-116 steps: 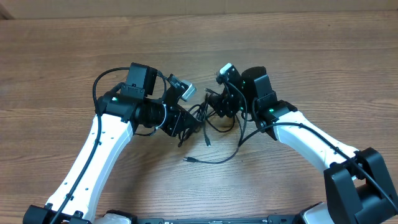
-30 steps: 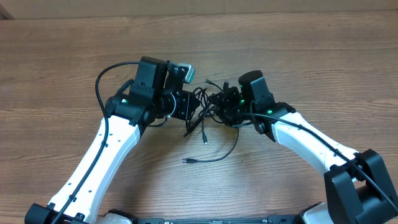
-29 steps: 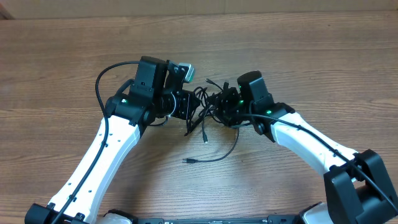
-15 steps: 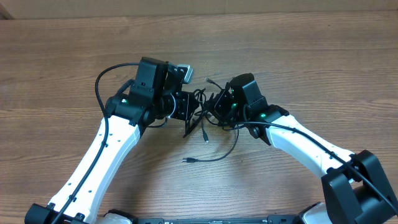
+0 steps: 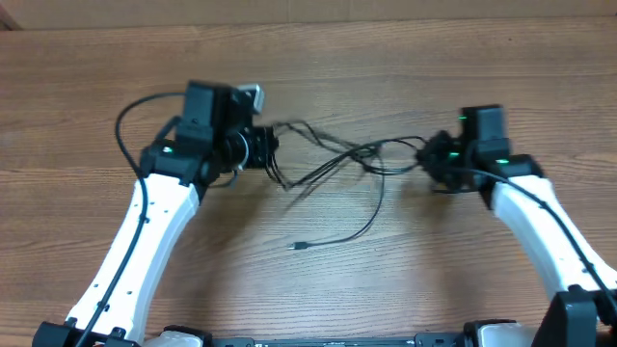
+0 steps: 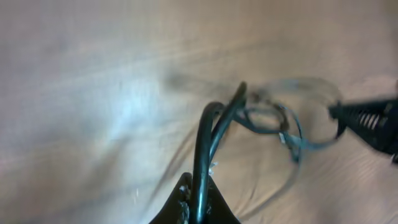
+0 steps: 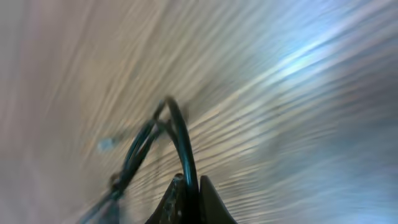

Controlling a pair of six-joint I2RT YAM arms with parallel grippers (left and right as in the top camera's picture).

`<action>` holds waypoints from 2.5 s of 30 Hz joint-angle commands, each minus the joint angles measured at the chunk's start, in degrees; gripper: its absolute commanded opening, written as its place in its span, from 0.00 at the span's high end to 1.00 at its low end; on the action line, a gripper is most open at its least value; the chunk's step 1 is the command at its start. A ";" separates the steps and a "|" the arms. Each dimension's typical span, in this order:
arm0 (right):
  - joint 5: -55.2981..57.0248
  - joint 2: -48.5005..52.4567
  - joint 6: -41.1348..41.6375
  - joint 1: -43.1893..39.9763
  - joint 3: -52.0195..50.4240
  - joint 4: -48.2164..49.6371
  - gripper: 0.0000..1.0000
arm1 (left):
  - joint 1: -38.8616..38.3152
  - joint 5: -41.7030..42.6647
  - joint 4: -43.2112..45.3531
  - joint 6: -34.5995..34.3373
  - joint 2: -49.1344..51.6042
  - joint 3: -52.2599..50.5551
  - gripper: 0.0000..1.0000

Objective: Untangle cables

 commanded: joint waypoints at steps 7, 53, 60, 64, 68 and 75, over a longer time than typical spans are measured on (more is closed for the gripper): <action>8.90 -1.07 -6.10 -13.88 0.59 -8.61 0.96 | 6.91 5.53 10.64 -2.64 -3.17 4.98 0.96; 10.64 -0.72 -7.30 -13.55 0.35 -16.17 0.08 | -6.93 -12.57 -14.45 -33.66 23.71 4.37 0.46; 10.67 -0.72 -7.32 -13.55 0.35 -16.24 0.07 | -7.17 -15.37 -11.63 -33.88 30.32 4.37 0.47; 10.67 -0.72 -7.32 -13.55 0.35 -16.61 0.06 | -8.26 -13.00 -11.02 -35.04 33.79 4.37 0.61; 10.67 -0.72 -7.30 -13.55 0.35 -16.52 0.05 | -9.84 -12.70 -10.47 -36.59 35.26 4.37 0.96; 11.67 -0.74 -8.33 -13.55 0.37 -16.57 0.00 | -9.42 -13.42 -14.62 -30.69 30.14 9.27 0.96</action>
